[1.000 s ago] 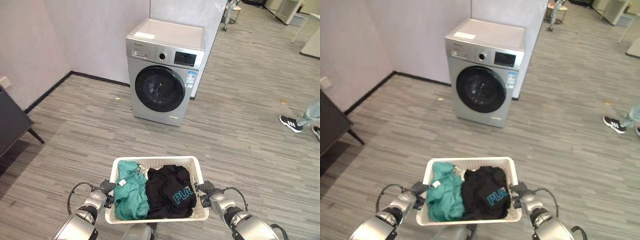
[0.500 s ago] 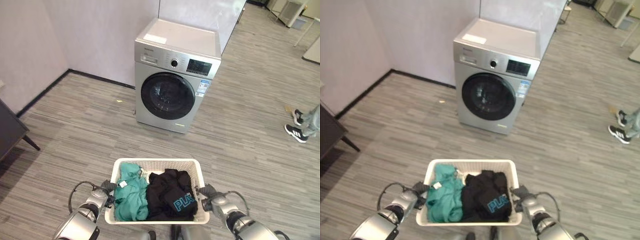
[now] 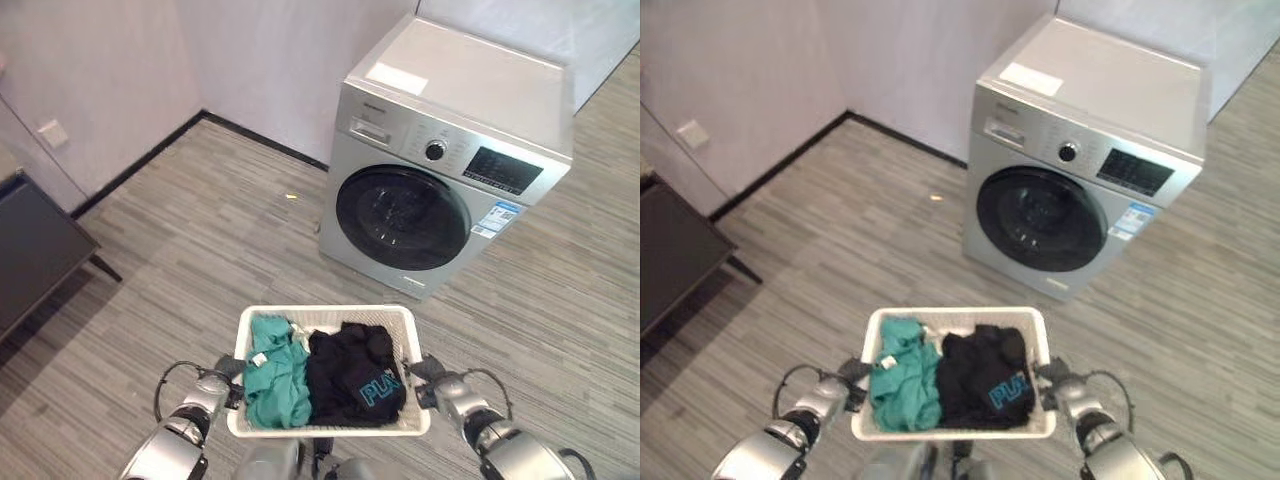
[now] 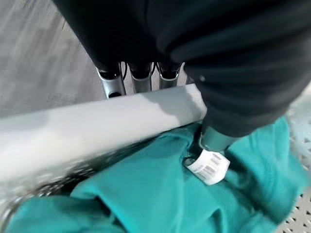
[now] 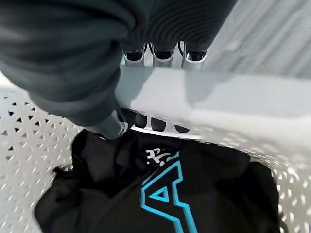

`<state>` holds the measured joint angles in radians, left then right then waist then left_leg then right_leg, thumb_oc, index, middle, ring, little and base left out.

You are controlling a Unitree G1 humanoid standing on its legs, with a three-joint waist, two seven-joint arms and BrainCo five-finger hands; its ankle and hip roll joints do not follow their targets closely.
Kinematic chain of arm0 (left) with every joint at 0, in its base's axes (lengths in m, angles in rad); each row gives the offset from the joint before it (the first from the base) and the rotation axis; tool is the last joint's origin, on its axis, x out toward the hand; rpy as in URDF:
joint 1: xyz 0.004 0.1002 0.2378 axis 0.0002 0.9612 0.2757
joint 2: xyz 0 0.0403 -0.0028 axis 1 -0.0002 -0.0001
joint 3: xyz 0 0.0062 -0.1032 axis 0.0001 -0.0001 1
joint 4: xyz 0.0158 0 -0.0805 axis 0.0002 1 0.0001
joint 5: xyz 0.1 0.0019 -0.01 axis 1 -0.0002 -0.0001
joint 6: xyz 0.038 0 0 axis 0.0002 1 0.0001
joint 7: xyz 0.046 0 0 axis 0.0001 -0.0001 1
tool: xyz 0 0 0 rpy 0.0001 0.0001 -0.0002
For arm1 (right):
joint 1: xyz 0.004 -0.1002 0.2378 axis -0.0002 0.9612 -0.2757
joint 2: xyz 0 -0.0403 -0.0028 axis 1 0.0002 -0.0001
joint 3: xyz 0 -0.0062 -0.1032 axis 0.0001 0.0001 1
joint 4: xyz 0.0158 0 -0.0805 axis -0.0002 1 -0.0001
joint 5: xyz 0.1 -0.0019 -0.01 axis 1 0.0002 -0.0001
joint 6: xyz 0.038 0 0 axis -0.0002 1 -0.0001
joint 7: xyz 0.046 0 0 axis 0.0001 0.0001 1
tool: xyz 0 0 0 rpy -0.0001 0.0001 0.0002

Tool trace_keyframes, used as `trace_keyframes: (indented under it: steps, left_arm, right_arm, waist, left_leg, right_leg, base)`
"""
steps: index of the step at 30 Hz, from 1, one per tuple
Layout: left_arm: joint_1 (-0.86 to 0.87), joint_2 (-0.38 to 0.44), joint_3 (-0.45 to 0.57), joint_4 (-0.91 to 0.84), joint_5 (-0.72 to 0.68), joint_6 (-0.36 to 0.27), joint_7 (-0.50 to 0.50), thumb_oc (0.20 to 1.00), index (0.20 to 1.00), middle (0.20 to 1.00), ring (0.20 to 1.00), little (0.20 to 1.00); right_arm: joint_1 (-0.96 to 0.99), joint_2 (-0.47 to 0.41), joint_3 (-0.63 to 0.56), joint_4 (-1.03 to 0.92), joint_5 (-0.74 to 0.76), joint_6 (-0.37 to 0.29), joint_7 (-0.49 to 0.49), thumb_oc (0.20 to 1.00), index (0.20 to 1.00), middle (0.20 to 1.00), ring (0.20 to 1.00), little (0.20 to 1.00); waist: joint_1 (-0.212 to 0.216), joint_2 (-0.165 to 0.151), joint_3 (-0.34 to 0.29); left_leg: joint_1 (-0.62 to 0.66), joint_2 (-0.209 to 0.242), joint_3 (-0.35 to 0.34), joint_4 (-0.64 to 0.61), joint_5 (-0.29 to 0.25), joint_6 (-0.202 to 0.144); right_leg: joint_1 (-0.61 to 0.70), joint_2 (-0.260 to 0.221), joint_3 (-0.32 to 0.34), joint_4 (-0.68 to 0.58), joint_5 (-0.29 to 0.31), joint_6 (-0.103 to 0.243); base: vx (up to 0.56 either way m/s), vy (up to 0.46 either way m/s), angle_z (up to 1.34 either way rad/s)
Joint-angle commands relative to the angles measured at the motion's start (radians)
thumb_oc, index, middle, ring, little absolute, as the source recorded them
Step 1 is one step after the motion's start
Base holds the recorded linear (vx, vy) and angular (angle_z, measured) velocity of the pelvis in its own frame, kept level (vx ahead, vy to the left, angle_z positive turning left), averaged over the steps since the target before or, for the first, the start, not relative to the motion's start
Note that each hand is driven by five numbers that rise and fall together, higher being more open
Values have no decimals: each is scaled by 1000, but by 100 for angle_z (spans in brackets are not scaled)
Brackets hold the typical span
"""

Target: Grab the laundry basket,head to the washer,open it,put in the laundry and shut it.

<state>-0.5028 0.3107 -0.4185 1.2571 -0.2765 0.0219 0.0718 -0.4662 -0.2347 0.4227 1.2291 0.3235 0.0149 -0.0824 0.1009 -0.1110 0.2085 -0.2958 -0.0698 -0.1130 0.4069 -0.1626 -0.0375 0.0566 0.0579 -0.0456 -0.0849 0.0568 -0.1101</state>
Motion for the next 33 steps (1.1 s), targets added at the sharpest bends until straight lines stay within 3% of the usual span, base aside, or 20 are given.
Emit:
trace_keyframes:
  steps: [1,2,4,13,18,27,33]
  left_arm:
    - [-107,-63,-25,64,-10,-34,16,200,200,200,200,200]
    - [-99,-57,-14,81,-17,-27,-2,200,200,200,200,200]
    - [-95,-41,-1,108,-5,-25,-17,200,200,200,200,200]
    - [-32,-21,27,143,6,-15,-52,200,200,200,200,200]
    - [-31,-16,34,149,10,-14,-54,200,200,200,200,200]
    - [-57,-9,22,135,15,-13,-48,200,200,200,200,200]
    - [-31,-13,45,123,18,-22,-46,200,200,200,200,200]
  right_arm:
    - [7,-41,-18,-21,70,-53,50,200,200,200,200,200]
    - [6,-51,-31,-9,70,-43,66,200,200,200,200,200]
    - [17,-25,-26,5,63,-39,78,200,200,200,200,200]
    - [37,18,-20,13,42,-32,105,200,200,200,200,200]
    - [32,23,-17,3,43,-31,106,200,200,200,200,200]
    - [26,6,-28,-6,61,-35,103,200,200,200,200,200]
    - [44,-5,-45,-13,53,-37,96,200,200,200,200,200]
  waist:
    - [22,40,-26]
    - [27,41,-31]
    - [33,49,-36]
    - [88,53,-96]
    - [92,51,-103]
    - [61,53,-109]
    - [10,61,-103]
  left_leg:
    - [138,41,14,-324,208,0]
    - [152,34,2,-302,184,2]
    - [187,25,-35,-348,196,15]
    - [295,20,-85,-448,197,32]
    - [308,20,-92,-450,187,35]
    - [331,38,-85,-462,177,29]
    - [353,59,-19,-460,155,30]
  right_leg:
    - [-21,-75,-112,7,-27,224]
    - [-19,-81,-106,20,-37,228]
    - [-23,-80,-99,29,-37,223]
    - [26,-99,-130,21,-61,223]
    - [36,-102,-132,16,-63,227]
    - [39,-96,-122,21,-75,227]
    - [23,-86,-63,22,-63,229]
  base:
    - [138,93,-7]
    - [108,78,-12]
    - [115,94,-43]
    - [120,60,-1]
    - [51,34,14]
    - [17,6,-3]
    - [-6,1,-29]
